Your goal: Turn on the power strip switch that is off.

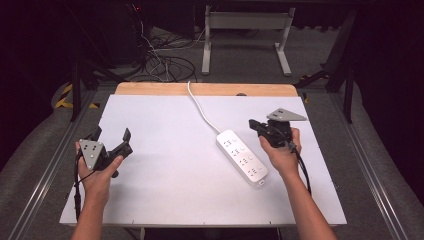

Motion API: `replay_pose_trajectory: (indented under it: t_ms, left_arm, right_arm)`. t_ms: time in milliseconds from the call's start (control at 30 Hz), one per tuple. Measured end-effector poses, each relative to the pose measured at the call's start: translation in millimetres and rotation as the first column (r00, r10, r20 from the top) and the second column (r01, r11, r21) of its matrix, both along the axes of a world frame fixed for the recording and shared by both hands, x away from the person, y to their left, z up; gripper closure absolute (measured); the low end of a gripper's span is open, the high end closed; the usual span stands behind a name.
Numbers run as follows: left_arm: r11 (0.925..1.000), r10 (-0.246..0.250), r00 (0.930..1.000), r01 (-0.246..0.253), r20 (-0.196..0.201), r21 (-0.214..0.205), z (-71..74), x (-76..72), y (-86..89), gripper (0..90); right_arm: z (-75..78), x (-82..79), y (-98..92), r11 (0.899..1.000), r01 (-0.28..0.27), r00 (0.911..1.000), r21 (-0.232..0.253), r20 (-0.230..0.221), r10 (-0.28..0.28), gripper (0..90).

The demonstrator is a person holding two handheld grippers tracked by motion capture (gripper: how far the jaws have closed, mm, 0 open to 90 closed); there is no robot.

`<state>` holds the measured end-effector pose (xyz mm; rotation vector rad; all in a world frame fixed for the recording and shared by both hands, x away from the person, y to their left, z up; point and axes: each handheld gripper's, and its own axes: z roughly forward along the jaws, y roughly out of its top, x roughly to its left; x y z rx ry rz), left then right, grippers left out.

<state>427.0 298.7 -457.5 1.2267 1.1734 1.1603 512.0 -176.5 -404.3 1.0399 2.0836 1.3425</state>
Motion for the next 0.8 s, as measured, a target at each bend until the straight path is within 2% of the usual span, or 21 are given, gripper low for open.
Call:
replay_pose_trajectory:
  t_ms: [33, 67, 167, 200, 267, 300, 367, 400, 433, 633, 800]
  left_arm:
    - [1.0, -0.001, 1.0, 0.001, -0.001, 0.003, 0.0, -0.5, 0.0, 9.8]
    - [1.0, -0.001, 1.0, 0.001, -0.001, 0.007, 0.0, -0.8, -0.1, 9.8]
    - [0.9999, -0.006, 1.0, 0.006, -0.005, 0.015, -0.9, -1.0, -0.8, 9.7]
    - [0.9999, -0.008, 1.0, 0.008, -0.005, 0.015, -0.9, -1.0, -0.9, 9.8]
    - [0.9999, -0.009, 0.9999, 0.01, -0.004, 0.011, -0.8, -1.1, -1.2, 9.8]
    - [0.9998, -0.011, 0.9999, 0.011, -0.005, 0.015, -1.0, -1.0, -1.1, 9.8]
    - [0.9998, -0.011, 0.9999, 0.012, -0.009, 0.017, -1.4, -0.7, -0.8, 9.8]
    - [0.9998, -0.012, 0.9999, 0.012, -0.009, 0.017, -1.4, -0.6, -0.8, 9.8]
    - [0.9998, -0.013, 0.9999, 0.013, -0.01, 0.017, -1.3, -0.5, -0.8, 9.9]
    - [0.9996, -0.017, 0.9998, 0.018, -0.011, 0.021, -1.5, -0.3, -1.2, 10.1]
    - [0.9996, -0.018, 0.9998, 0.018, -0.011, 0.023, -1.6, -0.3, -1.5, 10.3]
  right_arm:
    - [0.0, 0.0, 0.0, 1.0, 0.0, 1.0, 0.0, 0.0, 0.0, 90.0]
    - [-7.9, 5.0, 13.5, 0.999, -0.02, 0.9987, -0.036, -0.047, 0.018, 90.0]
    - [-16.1, 11.3, 25.1, 0.997, -0.027, 0.9962, -0.068, -0.084, 0.021, 90.0]
    - [-24.1, 17.9, 33.5, 0.995, -0.036, 0.992, -0.095, -0.124, 0.024, 90.0]
    - [-31.1, 23.6, 38.3, 0.993, -0.037, 0.9881, -0.111, -0.153, 0.019, 90.0]
    - [-31.1, 23.6, 38.3, 0.993, -0.037, 0.9881, -0.111, -0.153, 0.019, 90.0]
    - [-38.4, 29.8, 42.1, 0.989, -0.036, 0.9813, -0.144, -0.192, 0.008, 90.0]
    - [-38.4, 29.8, 42.1, 0.989, -0.036, 0.9813, -0.144, -0.192, 0.008, 90.0]
    - [-42.1, 32.8, 43.8, 0.987, -0.039, 0.9753, -0.155, -0.221, 0.003, 90.0]
    - [-47.6, 35.3, 48.1, 0.981, -0.038, 0.9718, -0.192, -0.236, -0.008, 90.0]
    - [-48.0, 36.3, 49.2, 0.982, -0.046, 0.9708, -0.184, -0.24, 0.001, 90.0]
